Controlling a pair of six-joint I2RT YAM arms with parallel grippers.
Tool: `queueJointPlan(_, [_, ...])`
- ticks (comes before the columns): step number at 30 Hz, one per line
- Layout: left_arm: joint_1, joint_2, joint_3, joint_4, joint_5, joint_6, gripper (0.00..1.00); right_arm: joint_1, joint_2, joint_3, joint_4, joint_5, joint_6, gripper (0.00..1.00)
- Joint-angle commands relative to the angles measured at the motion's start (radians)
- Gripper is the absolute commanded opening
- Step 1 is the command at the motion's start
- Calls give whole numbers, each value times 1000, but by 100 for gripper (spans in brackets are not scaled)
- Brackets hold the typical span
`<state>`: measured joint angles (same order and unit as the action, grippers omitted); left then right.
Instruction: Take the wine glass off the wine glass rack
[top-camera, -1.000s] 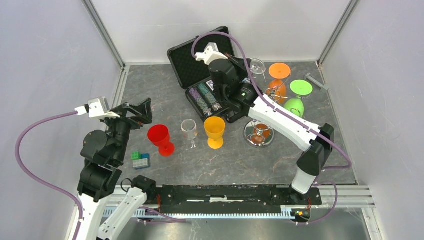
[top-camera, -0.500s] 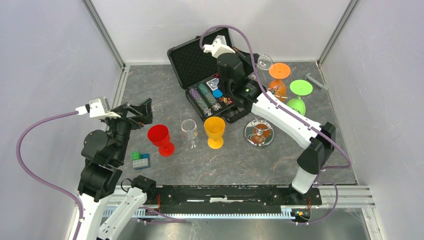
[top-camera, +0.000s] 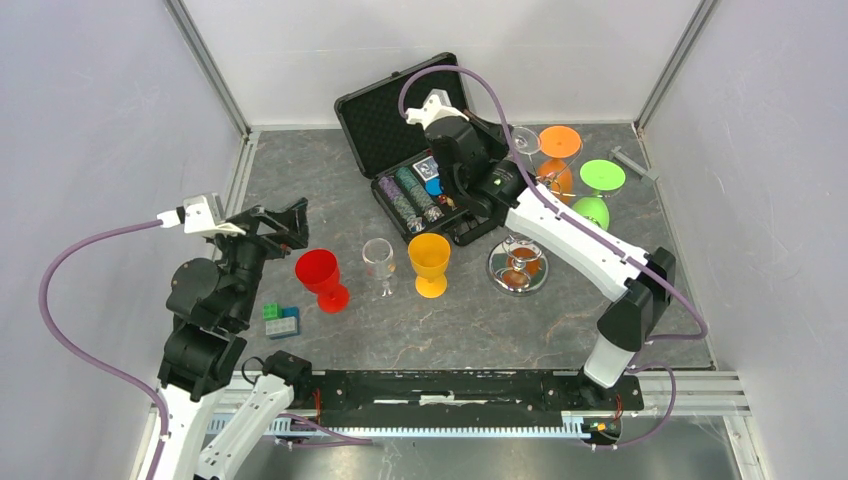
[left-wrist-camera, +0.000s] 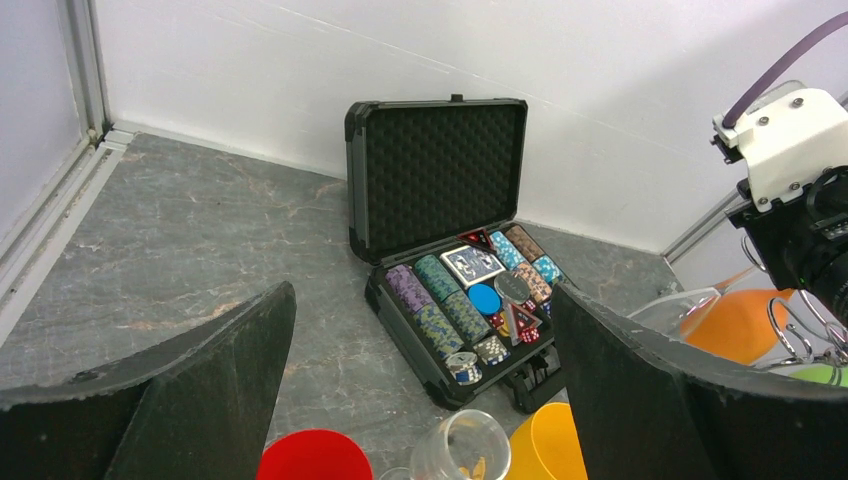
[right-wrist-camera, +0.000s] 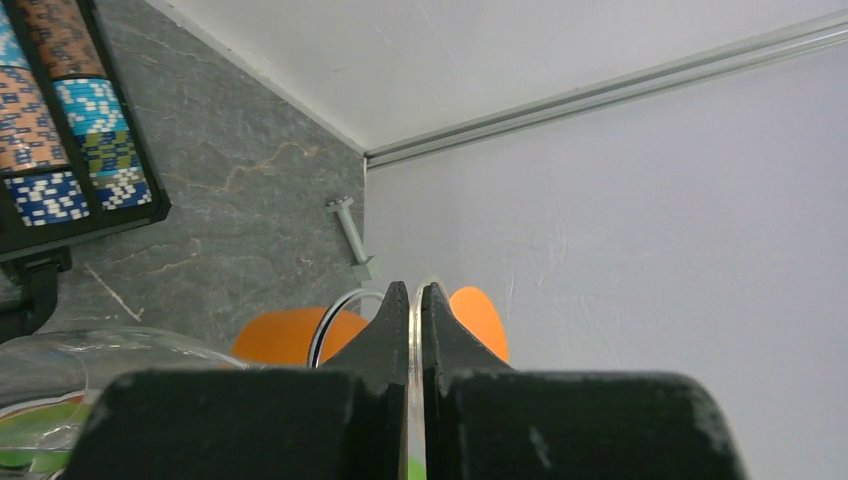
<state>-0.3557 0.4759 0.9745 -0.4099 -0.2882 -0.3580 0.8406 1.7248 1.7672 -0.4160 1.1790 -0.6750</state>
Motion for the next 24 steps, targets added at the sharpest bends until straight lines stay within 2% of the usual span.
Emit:
queueJointPlan(1, [-2, 15, -5, 52, 19, -32, 100, 33, -68, 73, -97, -34, 97, 0])
queueJointPlan(16, [-2, 11, -8, 52, 19, -35, 100, 113, -47, 145, -154, -58, 151, 0])
queueJointPlan(24, [-1, 4, -32, 78, 37, -31, 100, 135, -15, 178, -94, -115, 142, 0])
